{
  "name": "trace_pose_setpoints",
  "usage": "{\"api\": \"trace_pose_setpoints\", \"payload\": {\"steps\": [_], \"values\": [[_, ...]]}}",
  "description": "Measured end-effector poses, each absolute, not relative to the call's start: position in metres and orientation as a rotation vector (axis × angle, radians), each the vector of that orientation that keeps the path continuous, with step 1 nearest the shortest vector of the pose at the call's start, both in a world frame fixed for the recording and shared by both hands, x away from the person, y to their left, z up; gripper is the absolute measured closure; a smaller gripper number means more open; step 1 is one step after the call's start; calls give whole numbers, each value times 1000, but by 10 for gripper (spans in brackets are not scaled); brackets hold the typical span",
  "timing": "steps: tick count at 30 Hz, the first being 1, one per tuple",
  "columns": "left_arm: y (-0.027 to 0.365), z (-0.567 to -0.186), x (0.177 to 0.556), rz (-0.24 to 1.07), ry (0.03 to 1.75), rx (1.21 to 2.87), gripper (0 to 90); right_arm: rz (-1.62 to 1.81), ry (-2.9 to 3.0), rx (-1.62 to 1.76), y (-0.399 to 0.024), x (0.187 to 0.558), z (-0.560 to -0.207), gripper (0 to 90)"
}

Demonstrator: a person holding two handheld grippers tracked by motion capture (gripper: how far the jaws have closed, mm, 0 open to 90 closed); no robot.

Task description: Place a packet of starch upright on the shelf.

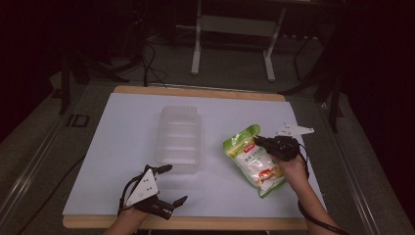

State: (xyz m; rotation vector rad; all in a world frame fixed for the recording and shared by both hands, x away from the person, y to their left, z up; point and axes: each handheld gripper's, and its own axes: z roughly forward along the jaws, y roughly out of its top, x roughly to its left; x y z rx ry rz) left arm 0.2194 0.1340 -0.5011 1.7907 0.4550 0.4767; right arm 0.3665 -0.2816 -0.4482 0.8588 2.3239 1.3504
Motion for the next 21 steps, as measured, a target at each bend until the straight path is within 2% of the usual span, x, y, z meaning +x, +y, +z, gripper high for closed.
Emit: {"api": "trace_pose_setpoints", "payload": {"steps": [21], "values": [[124,-494,216,442,480,1727,0,1519,2200,687,-274,324,-398,874]]}}
